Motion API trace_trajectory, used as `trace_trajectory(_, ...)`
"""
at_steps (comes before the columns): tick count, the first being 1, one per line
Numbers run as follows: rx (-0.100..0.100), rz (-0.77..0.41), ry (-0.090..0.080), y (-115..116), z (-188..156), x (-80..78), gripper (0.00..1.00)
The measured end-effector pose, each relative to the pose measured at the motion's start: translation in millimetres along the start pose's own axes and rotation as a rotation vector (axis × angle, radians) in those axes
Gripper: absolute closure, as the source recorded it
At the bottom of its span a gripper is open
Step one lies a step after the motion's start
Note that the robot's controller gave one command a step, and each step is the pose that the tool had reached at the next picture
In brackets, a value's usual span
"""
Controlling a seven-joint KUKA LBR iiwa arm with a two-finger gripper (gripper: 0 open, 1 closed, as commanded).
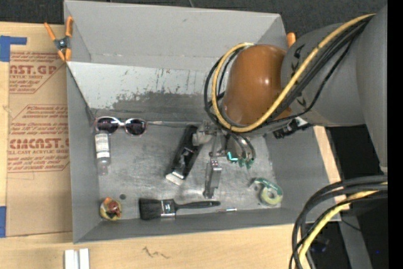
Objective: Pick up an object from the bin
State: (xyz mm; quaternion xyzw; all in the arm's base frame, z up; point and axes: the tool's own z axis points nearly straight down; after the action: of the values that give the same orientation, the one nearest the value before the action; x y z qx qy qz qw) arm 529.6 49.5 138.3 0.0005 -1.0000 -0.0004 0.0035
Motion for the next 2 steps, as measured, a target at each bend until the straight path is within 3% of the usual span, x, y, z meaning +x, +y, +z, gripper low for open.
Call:
trace_trajectory(1, 0.000, 0.000, -0.007, 0, -3, -1.9, 0.00)
trace_trajectory(2, 0.002, -0.372, -0.010, 19, 9, -40.1, 0.00)
